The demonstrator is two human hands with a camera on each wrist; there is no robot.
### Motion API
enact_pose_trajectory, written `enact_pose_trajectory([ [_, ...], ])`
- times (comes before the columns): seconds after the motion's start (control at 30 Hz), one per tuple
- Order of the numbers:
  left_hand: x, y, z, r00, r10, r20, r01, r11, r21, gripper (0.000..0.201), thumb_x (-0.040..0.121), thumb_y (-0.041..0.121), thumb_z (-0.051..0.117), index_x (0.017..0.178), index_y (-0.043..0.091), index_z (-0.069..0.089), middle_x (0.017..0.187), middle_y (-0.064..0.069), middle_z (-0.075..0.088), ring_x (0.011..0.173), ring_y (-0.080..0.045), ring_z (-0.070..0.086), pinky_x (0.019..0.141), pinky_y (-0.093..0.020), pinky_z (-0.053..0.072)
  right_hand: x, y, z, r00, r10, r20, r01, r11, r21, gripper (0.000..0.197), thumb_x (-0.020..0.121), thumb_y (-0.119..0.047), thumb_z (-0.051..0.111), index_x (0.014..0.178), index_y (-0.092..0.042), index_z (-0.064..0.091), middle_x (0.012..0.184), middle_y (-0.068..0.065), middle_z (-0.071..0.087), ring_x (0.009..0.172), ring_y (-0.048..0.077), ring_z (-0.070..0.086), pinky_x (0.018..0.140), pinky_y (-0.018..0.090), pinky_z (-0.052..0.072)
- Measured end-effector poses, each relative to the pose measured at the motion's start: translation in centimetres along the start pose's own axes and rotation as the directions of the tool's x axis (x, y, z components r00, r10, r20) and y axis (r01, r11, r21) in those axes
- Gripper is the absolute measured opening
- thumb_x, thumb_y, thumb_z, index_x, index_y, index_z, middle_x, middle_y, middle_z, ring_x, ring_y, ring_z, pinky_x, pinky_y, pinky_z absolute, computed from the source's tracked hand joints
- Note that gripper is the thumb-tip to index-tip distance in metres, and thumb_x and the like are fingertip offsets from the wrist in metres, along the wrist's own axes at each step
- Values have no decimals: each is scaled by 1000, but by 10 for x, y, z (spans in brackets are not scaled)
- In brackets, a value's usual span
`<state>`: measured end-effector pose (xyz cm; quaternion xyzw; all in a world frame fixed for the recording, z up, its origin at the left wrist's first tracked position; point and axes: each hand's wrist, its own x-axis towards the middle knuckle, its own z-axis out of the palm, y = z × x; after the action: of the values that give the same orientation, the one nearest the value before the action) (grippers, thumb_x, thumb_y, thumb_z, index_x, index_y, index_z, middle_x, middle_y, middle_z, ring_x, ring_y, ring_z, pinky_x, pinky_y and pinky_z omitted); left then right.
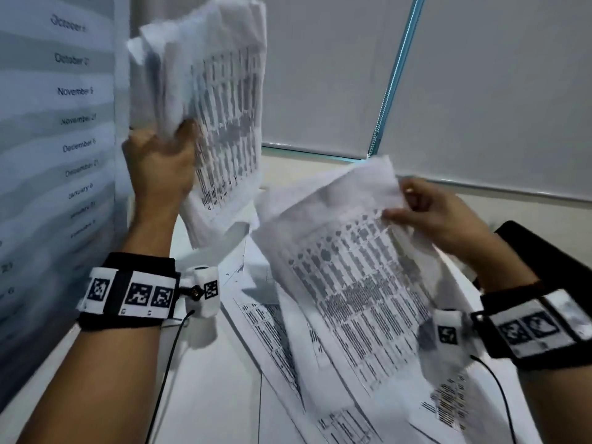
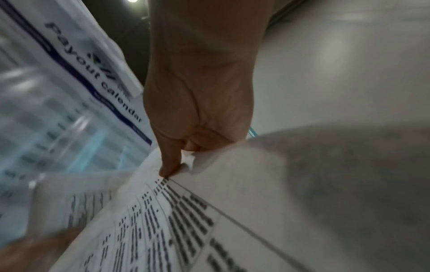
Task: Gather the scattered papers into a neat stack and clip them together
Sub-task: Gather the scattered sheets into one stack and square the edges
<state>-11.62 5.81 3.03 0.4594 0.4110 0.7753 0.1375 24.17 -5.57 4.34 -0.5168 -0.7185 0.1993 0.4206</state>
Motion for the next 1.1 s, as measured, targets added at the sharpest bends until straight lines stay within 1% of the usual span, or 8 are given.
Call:
enact_pose_trajectory([
  [0.2, -36, 14, 29, 879, -196, 434, 219, 976, -4, 23, 79, 28, 84, 84, 7, 77, 74, 6, 77, 70, -10, 73, 67, -39, 61, 9, -27, -33, 993, -32, -118, 66, 952, 298, 71, 82, -12, 70, 146, -27, 45, 108, 9, 77, 95, 20, 75, 84, 35, 61],
  [0.37, -62, 31, 42, 722, -144, 677, 255, 965, -66, 12, 96, 8, 67, 89, 14, 75, 80, 2, 78, 76, -13, 76, 69, -29, 61, 24, -23, -23, 963, 39, -267, 65, 927, 370, 16, 92, -19, 67, 104, -13, 73, 102, 4, 78, 91, 19, 71, 89, 41, 57],
  [0.57, -78, 27, 54, 617, -225, 755, 397, 916, -51, 22, 102, 9, 56, 107, 4, 76, 102, -15, 79, 96, -29, 76, 87, -43, 62, 35, -11, -1, 894, 101, -437, 68, 933, 354, 21, 103, -27, 54, 113, -15, 68, 111, 2, 76, 106, 18, 71, 96, 40, 54],
  [0.7, -79, 23, 53, 536, -285, 794, 439, 898, 26, 30, 106, 27, 52, 114, 11, 76, 111, -13, 78, 107, -29, 74, 102, -54, 54, 41, -2, 22, 808, 44, -588, 61, 986, 157, 29, 102, -35, 54, 78, -20, 57, 71, -8, 58, 64, 1, 51, 63, 21, 45],
  [0.8, -76, 26, 54, 592, -303, 747, 655, 721, -227, 57, 104, 58, 36, 125, 17, 71, 127, -11, 72, 122, -28, 67, 110, -50, 48, 41, -1, 34, 711, -12, -703, 150, 979, 135, 32, 103, -29, 55, 72, -24, 48, 65, -12, 43, 55, -4, 35, 52, 17, 32],
  [0.9, -79, 35, 55, 767, -99, 634, 333, 906, -261, 29, 97, 43, 61, 120, 25, 65, 119, 3, 74, 115, -15, 70, 99, -34, 55, 38, -2, 42, 645, -63, -762, 252, 958, 135, 28, 102, -23, 58, 75, -18, 49, 66, -8, 43, 59, -3, 36, 53, 18, 32],
  [1.0, -86, 34, 60, 832, 91, 548, -38, 993, -108, 27, 95, 23, 71, 120, 19, 61, 109, 7, 72, 101, 1, 70, 90, -14, 54, 30, 2, 53, 705, -109, -700, 329, 926, 187, 18, 97, -21, 66, 108, -21, 52, 99, -8, 64, 89, 1, 63, 80, 19, 51],
  [1.1, -88, 36, 60, 805, 52, 591, 29, 992, -127, 27, 96, 15, 70, 121, 17, 63, 111, 7, 74, 104, 0, 70, 95, -16, 52, 20, 18, 63, 790, -9, -613, 215, 941, 263, 57, 94, -27, 70, 137, -23, 34, 137, 2, 56, 125, 9, 59, 106, 29, 48],
])
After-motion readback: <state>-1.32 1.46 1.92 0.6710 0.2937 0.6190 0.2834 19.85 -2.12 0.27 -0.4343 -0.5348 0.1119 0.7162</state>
